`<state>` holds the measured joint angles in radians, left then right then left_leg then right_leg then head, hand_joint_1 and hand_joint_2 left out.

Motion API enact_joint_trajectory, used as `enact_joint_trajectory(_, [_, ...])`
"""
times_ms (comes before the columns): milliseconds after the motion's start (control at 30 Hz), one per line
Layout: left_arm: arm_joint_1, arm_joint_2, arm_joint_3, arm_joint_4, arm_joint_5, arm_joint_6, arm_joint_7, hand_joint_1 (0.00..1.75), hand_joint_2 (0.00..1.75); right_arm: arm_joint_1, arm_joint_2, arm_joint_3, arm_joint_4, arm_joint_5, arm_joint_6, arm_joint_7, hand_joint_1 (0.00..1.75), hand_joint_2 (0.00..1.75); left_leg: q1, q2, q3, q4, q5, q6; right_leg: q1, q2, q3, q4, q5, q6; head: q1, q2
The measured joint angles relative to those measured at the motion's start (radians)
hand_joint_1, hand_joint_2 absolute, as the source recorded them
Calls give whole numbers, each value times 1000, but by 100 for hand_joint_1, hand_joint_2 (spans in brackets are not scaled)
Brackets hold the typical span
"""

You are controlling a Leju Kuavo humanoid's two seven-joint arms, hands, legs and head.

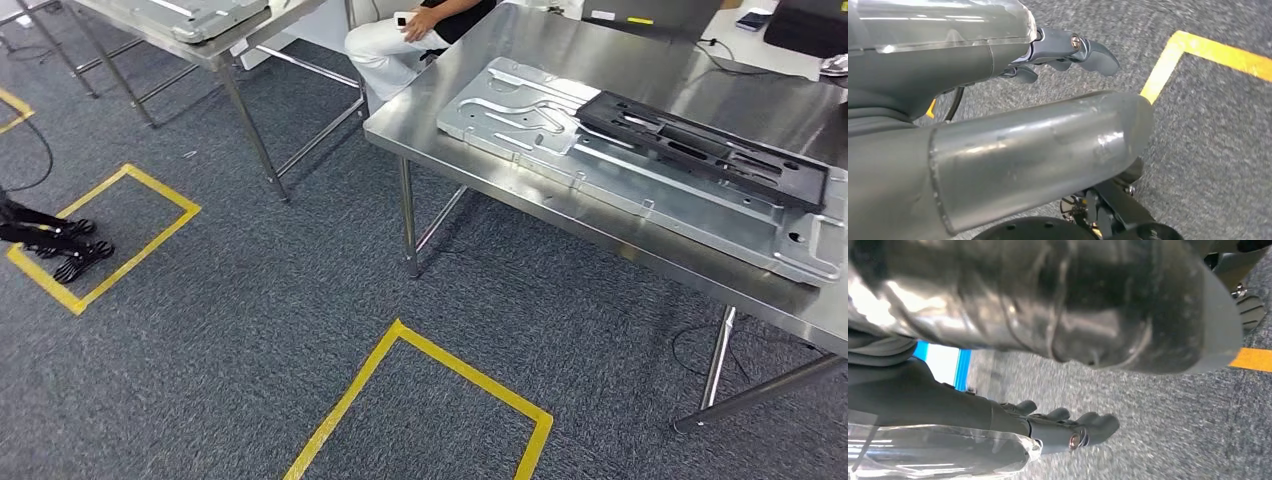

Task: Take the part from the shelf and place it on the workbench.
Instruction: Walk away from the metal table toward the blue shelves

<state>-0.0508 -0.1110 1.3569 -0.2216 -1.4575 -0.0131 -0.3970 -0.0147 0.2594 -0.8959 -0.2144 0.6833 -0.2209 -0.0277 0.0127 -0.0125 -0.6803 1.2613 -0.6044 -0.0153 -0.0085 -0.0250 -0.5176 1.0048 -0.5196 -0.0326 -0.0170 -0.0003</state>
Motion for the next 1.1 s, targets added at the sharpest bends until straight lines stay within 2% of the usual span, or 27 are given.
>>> enact_joint_trajectory(33, [0,0,0,0,0,1,0,0,0,0,-1,-1,0,2,4,0,0,0,0,4,-11,29,-6,-2,2,-15,0,0,-1,-1,0,0])
enact_joint_trajectory(67, [1,0,0,0,0,1,1,0,0,0,-2,-1,0,4,8,1,0,0,1,8,-2,20,8,-2,3,-29,0,0,-2,-1,0,0])
enact_joint_trajectory(100, [3,0,0,0,0,1,2,0,0,-1,-2,-1,0,6,12,3,0,0,0,15,27,-28,37,0,4,-41,1,1,-3,0,0,0])
enact_joint_trajectory(167, [3,0,0,0,0,2,4,0,0,-2,-2,-1,0,10,19,7,0,0,-6,53,105,-168,92,10,8,-62,6,2,-7,5,0,0])
enact_joint_trajectory(200, [1,0,0,0,0,3,5,0,0,-3,-2,-1,0,11,21,9,0,0,-10,70,132,-219,106,16,11,-72,8,3,-10,8,0,0])
enact_joint_trajectory(233, [0,0,0,0,1,3,5,0,0,-3,-2,-1,0,11,23,11,0,0,-14,81,144,-245,109,21,13,-82,10,4,-11,12,0,0])
enact_joint_trajectory(267, [-1,0,0,0,1,3,6,0,0,-3,-2,-1,0,12,23,12,0,0,-17,79,143,-251,107,25,15,-91,12,4,-13,16,1,0])
enact_joint_trajectory(300, [0,0,0,0,1,3,6,0,0,-4,-2,-1,0,12,24,13,0,0,-16,67,140,-253,109,30,15,-101,14,3,-13,20,1,0])
enact_joint_trajectory(333, [2,-1,0,0,1,3,7,0,0,-5,-3,-1,0,13,24,14,0,0,-13,57,141,-257,112,34,14,-99,17,6,-17,25,1,0])
enact_joint_trajectory(400, [5,-3,0,0,1,3,8,0,0,-6,-4,-2,0,14,25,15,0,0,-6,38,144,-266,121,44,11,-54,2,49,-52,35,1,0])
enact_joint_trajectory(467, [3,-5,0,0,1,4,9,0,0,-4,-5,-2,0,15,26,16,0,0,-4,18,141,-267,125,51,6,4,-52,165,-119,42,2,0])
enact_joint_trajectory(500, [2,-5,0,0,1,4,9,0,0,-3,-6,-2,0,15,26,16,0,0,-4,7,138,-265,125,52,4,15,-82,226,-144,43,2,0])
enact_joint_trajectory(533, [2,-5,0,0,1,5,9,0,0,-2,-7,-2,0,15,26,16,0,0,-4,-6,137,-264,126,52,2,19,-101,265,-151,44,2,0])
enact_joint_trajectory(567, [1,-5,0,0,1,5,9,0,0,-2,-8,-2,0,15,26,16,0,0,-4,-20,136,-261,126,52,1,21,-103,266,-137,44,2,0])
enact_joint_trajectory(600, [2,-5,0,0,1,5,9,0,0,-2,-9,-2,0,15,26,16,0,0,-3,-35,136,-258,125,51,-1,25,-88,230,-103,44,2,0])
enact_joint_trajectory(633, [2,-6,0,0,1,5,9,0,0,-1,-10,-2,0,15,26,16,0,0,-2,-49,136,-253,123,48,-4,38,-61,167,-63,44,2,0])
enact_joint_trajectory(667, [2,-6,0,0,1,5,9,0,0,-1,-11,-2,0,15,26,16,0,0,-3,-62,134,-247,121,44,-7,61,-35,107,-35,43,2,0])
enact_joint_trajectory(700, [1,-6,0,0,0,5,9,0,0,0,-11,-2,0,15,26,16,0,0,-3,-74,129,-241,118,39,-10,84,-17,62,-19,41,2,0])
enact_joint_trajectory(733, [0,-6,0,0,0,5,9,0,0,0,-11,-2,1,15,27,16,0,0,-3,-83,124,-237,118,32,-11,100,-9,38,-15,39,1,0])
enact_joint_trajectory(767, [-1,-6,0,0,0,5,9,0,0,-1,-11,-2,1,16,27,16,0,0,-2,-94,119,-236,119,26,-9,106,-8,34,-19,36,1,0])
enact_joint_trajectory(833, [0,-6,0,0,1,6,9,0,0,-3,-11,-2,0,16,28,16,0,0,2,-107,111,-236,122,13,-7,85,-6,29,-16,24,0,0])
enact_joint_trajectory(900, [2,-7,0,0,0,6,9,0,0,-3,-11,-2,0,16,30,16,0,0,1,-70,93,-200,98,4,-8,60,-3,21,-11,10,0,0])
enact_joint_trajectory(967, [0,-8,0,0,0,6,9,0,0,0,-11,-2,0,16,31,16,0,0,0,-15,39,-85,35,-3,-5,31,-3,18,-11,1,-1,0])
enact_joint_trajectory(1000, [-1,-8,0,0,0,6,9,0,0,1,-11,-2,1,16,31,16,0,0,0,-3,7,-17,6,-6,-3,15,-4,18,-12,-2,-1,0])
enact_joint_trajectory(1033, [-2,-8,0,0,0,6,9,0,0,1,-11,-2,1,16,31,16,0,0,0,3,-16,33,-10,-7,0,-1,-4,18,-14,-3,-1,0])
enact_joint_trajectory(1067, [-1,-8,0,0,0,6,9,0,0,1,-11,-2,0,16,31,16,0,0,0,6,-21,47,-5,-7,1,-15,-3,18,-15,-4,-1,0])
enact_joint_trajectory(1100, [0,-8,0,0,0,6,9,0,0,0,-11,-2,0,16,31,16,0,0,0,9,-5,19,17,-4,3,-28,-1,18,-17,-5,-1,0])
